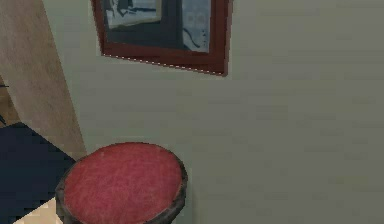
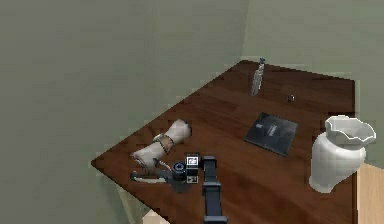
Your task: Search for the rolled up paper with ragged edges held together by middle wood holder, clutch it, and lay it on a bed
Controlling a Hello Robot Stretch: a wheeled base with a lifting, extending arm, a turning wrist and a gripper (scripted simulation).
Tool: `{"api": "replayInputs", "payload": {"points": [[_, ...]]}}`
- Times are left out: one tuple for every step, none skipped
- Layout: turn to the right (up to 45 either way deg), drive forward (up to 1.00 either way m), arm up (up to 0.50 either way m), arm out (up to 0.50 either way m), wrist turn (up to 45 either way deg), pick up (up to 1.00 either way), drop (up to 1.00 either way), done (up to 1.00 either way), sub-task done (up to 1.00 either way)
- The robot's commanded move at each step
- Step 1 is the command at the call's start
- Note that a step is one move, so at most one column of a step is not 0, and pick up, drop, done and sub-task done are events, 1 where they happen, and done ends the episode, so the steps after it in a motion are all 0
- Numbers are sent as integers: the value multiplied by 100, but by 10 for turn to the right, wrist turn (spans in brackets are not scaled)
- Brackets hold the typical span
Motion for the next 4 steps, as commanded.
{"api": "replayInputs", "payload": {"points": [[0,0,10,0,0,0,0,0,0],[0,0,18,0,0,0,0,0,0],[0,0,0,0,-450,0,0,0,0],[0,0,0,0,-390,0,0,0,0]]}}
